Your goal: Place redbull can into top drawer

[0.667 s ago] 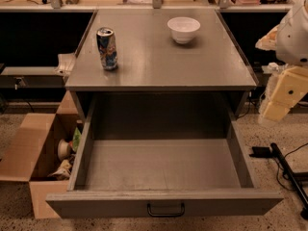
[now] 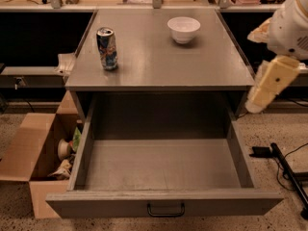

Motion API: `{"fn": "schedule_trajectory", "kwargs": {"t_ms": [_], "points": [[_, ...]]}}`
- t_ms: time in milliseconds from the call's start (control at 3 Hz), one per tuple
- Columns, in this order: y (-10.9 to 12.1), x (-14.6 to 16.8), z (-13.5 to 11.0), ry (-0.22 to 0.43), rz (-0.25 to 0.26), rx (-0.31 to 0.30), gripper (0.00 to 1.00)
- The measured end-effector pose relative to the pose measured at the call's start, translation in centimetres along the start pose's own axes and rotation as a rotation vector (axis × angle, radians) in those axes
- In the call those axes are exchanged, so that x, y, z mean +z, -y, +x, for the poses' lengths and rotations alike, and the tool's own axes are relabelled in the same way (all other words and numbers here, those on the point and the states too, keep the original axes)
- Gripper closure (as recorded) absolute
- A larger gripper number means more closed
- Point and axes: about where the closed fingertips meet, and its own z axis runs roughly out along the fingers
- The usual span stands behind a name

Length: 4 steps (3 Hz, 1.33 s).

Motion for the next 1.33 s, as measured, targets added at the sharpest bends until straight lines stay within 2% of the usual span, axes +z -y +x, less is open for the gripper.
{"fn": "schedule_trajectory", "kwargs": {"t_ms": [333, 667, 1000, 1333], "points": [[5.2, 2.2, -3.0, 0.177, 0.020, 0.026, 0.00], [9.7, 5.2, -7.5, 0.403, -0.015, 0.095, 0.00], [9.7, 5.2, -7.5, 0.404, -0.015, 0.095, 0.00], [10.8, 5.8, -10.6, 0.496, -0.013, 0.103, 0.00]]}}
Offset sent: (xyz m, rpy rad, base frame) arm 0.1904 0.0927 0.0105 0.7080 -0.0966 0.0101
